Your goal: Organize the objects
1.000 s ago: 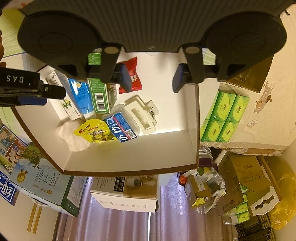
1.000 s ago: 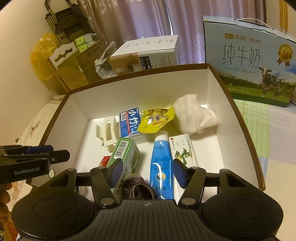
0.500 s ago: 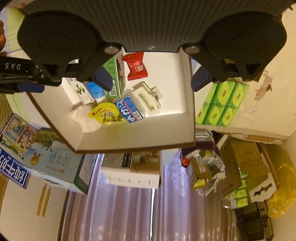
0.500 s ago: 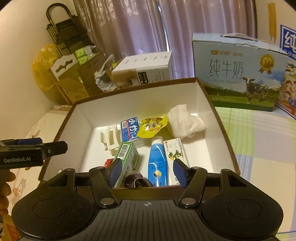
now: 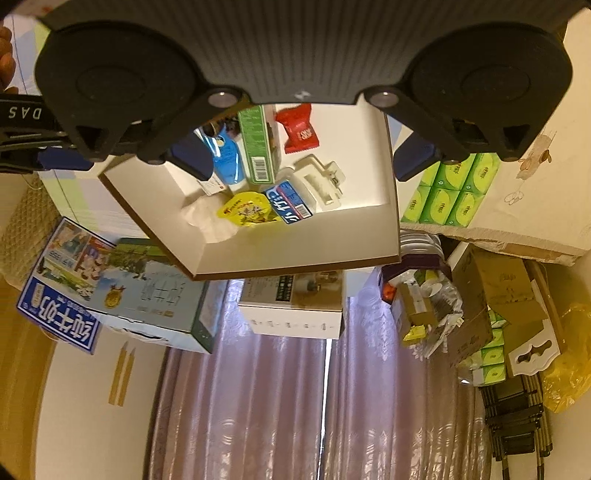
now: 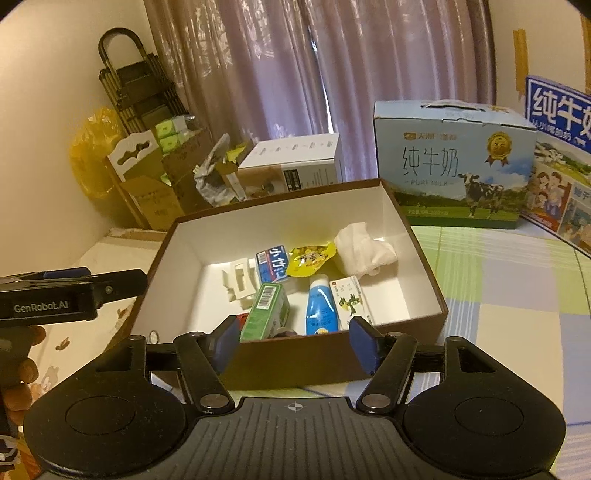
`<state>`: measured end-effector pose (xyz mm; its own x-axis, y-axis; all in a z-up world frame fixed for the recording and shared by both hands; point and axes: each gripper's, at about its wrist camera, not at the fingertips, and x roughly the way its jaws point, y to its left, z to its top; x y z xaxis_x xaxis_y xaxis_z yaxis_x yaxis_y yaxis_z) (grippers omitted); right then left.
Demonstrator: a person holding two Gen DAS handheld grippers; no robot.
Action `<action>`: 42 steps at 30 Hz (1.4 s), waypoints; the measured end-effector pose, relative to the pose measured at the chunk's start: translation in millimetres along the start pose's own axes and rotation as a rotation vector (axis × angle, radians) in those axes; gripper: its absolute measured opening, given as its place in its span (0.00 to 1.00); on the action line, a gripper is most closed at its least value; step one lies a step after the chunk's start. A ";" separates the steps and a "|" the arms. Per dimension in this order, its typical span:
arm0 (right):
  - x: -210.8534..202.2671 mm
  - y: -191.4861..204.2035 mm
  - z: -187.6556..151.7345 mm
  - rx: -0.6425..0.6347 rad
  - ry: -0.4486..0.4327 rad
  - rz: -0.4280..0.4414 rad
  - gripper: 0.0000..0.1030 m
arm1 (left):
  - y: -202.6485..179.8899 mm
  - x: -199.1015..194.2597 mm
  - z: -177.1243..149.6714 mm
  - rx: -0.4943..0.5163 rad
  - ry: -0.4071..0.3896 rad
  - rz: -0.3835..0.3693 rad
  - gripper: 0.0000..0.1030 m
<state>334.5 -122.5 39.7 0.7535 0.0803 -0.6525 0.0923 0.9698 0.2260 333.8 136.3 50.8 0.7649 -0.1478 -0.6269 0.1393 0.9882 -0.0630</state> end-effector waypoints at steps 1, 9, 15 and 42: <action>-4.2 0.9 -2.3 0.001 -0.004 -0.001 0.61 | -1.4 -3.9 -1.8 0.003 -0.002 -0.004 0.99; -41.3 3.6 -25.2 0.015 -0.035 0.018 0.62 | -11.3 -40.9 -26.4 0.011 -0.005 -0.009 0.99; -66.6 -4.9 -43.9 0.020 -0.031 0.049 0.63 | -25.6 -70.2 -54.2 0.008 0.004 0.011 0.99; -182.0 -43.4 -134.7 -0.081 0.029 0.133 0.64 | -129.2 -184.0 -157.8 -0.048 0.081 0.115 0.99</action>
<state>105.7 -148.2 51.2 0.7364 0.2149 -0.6416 -0.0607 0.9654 0.2536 75.8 41.9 51.8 0.7205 -0.0318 -0.6928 0.0223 0.9995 -0.0228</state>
